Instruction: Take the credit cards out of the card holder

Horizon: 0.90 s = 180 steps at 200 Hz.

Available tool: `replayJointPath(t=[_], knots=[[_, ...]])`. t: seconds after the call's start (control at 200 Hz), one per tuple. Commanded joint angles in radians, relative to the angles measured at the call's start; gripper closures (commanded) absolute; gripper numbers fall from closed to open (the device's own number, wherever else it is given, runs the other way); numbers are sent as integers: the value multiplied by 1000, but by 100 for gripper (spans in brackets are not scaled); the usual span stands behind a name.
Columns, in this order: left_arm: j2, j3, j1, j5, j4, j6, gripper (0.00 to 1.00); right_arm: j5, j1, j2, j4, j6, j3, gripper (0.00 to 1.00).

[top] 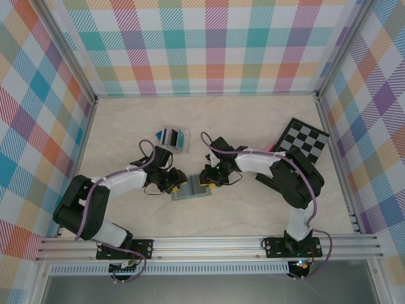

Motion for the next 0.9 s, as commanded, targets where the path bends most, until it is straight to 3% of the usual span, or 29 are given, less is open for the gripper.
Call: replayJointPath(t=[0.0, 0.325, 0.895], knots=[[27, -10, 15, -28, -54, -7, 60, 32, 10, 15, -47, -29, 27, 67], [31, -13, 15, -29, -54, -6, 61, 74, 30, 30, -72, -46, 39, 66], [0, -7, 16, -36, -78, -7, 63, -78, 39, -77, 4, -35, 41, 70]])
